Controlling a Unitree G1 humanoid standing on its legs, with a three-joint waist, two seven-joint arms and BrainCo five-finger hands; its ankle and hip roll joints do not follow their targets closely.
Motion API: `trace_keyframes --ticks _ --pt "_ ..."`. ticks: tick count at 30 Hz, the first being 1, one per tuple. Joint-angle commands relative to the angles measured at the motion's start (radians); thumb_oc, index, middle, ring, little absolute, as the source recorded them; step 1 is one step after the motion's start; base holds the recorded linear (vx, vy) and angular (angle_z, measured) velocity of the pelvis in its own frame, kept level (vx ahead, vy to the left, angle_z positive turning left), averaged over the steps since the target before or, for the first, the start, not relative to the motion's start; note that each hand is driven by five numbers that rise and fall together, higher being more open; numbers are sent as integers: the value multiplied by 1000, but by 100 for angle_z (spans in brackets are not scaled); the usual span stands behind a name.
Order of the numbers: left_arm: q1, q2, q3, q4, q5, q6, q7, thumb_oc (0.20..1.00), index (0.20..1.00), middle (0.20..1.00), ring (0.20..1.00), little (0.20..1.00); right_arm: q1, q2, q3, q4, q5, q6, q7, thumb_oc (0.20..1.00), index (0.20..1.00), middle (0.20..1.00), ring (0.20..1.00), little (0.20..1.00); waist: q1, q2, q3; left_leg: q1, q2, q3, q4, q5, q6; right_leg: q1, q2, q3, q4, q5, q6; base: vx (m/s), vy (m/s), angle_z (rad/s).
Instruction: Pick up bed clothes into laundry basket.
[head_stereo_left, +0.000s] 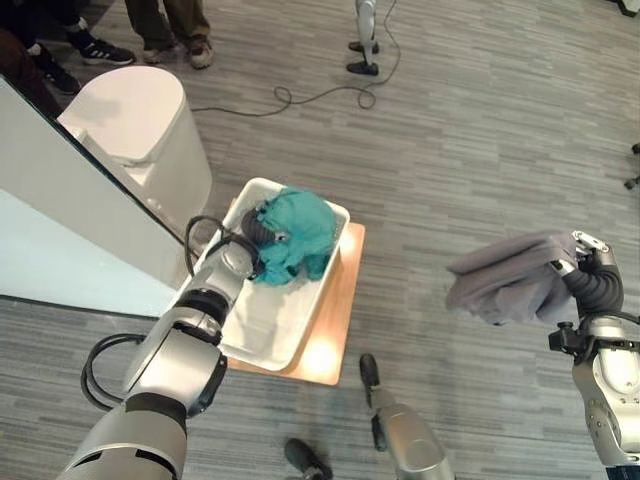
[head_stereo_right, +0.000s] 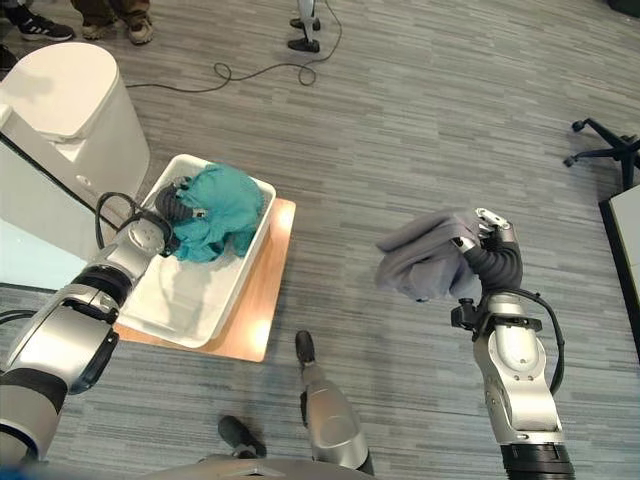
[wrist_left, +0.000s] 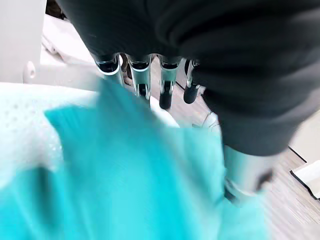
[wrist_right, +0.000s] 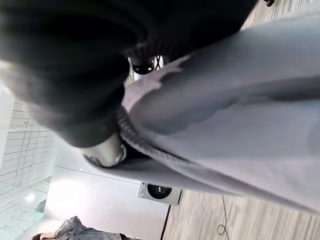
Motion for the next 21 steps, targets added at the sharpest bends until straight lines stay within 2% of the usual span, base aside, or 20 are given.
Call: trace_keyframes --ticks 1,2,6,7,8,10,12,13,16,18,19,21 --pt "-99 69 -22 -108 56 -27 40 1000 1000 1000 1000 1000 -62 -45 -103 -34 30 -85 -15 200 200 200 200 200 35 -2 11 -32 69 -51 11 94 -41 136 -89 -48 26 -86 131 -80 -39 7" --pt "-97 69 -21 -111 56 -26 39 1000 1000 1000 1000 1000 -62 -45 -103 -34 30 -85 -15 200 200 200 200 200 35 -2 11 -32 69 -52 11 94 -41 137 -89 -49 26 -86 131 5 -15 7" --pt "-12 147 37 -380 78 -27 30 1000 1000 1000 1000 1000 -35 -48 -195 -6 0 -78 -31 200 200 200 200 200 70 11 4 -28 64 -82 11 87 -37 163 -97 -78 25 -98 129 13 -28 20" --pt "45 173 91 -496 70 -38 34 1000 1000 1000 1000 1000 -30 -50 -230 3 -16 -70 -33 200 200 200 200 200 90 10 4 -29 62 -93 11 83 -35 169 -99 -88 24 -102 127 1 -19 16" --pt "54 174 98 -505 71 -35 32 1000 1000 1000 1000 1000 -29 -52 -228 2 -16 -70 -32 200 200 200 200 200 87 12 3 -28 62 -94 11 83 -35 170 -99 -89 24 -102 128 1 -16 13" --pt "145 189 174 -628 53 -47 22 1000 1000 1000 1000 1000 -28 -73 -270 24 -43 -60 -44 200 200 200 200 200 106 13 1 -30 61 -105 11 80 -34 177 -100 -97 24 -106 125 3 -3 12" --pt "273 206 262 -770 -32 -76 -21 1000 1000 1000 1000 1000 -56 -157 -325 97 -54 -46 -60 200 200 200 200 200 130 15 -5 -27 59 -118 11 76 -32 186 -104 -105 23 -108 123 18 2 25" --pt "338 212 297 -829 -129 -107 -63 1000 1000 1000 1000 1000 -72 -220 -357 141 -44 -34 -57 200 200 200 200 200 146 9 -7 -27 58 -123 11 76 -33 190 -106 -111 23 -108 122 19 -2 21" --pt "529 202 380 -948 -409 -165 -136 1000 1000 1000 1000 1000 -125 -417 -352 255 -25 -19 -33 200 200 200 200 200 174 5 -21 -18 55 -130 11 71 -34 206 -110 -120 23 -105 121 14 2 19" --pt "618 172 393 -1007 -521 -187 -163 1000 1000 1000 1000 1000 -182 -535 -314 335 -13 -21 -18 200 200 200 200 200 196 0 -30 -12 54 -131 11 68 -35 217 -112 -125 24 -104 120 15 -8 18" --pt "714 147 406 -1055 -588 -190 -187 1000 1000 1000 1000 1000 -226 -662 -276 425 -24 -7 8 200 200 200 200 200 218 -9 -39 -6 53 -136 11 68 -36 229 -114 -133 24 -103 119 15 -9 18" --pt "823 118 438 -1103 -642 -185 -205 1000 1000 1000 1000 1000 -285 -766 -217 496 -66 10 25 200 200 200 200 200 235 -11 -48 -1 53 -142 11 68 -37 243 -115 -143 25 -104 118 13 -4 18"
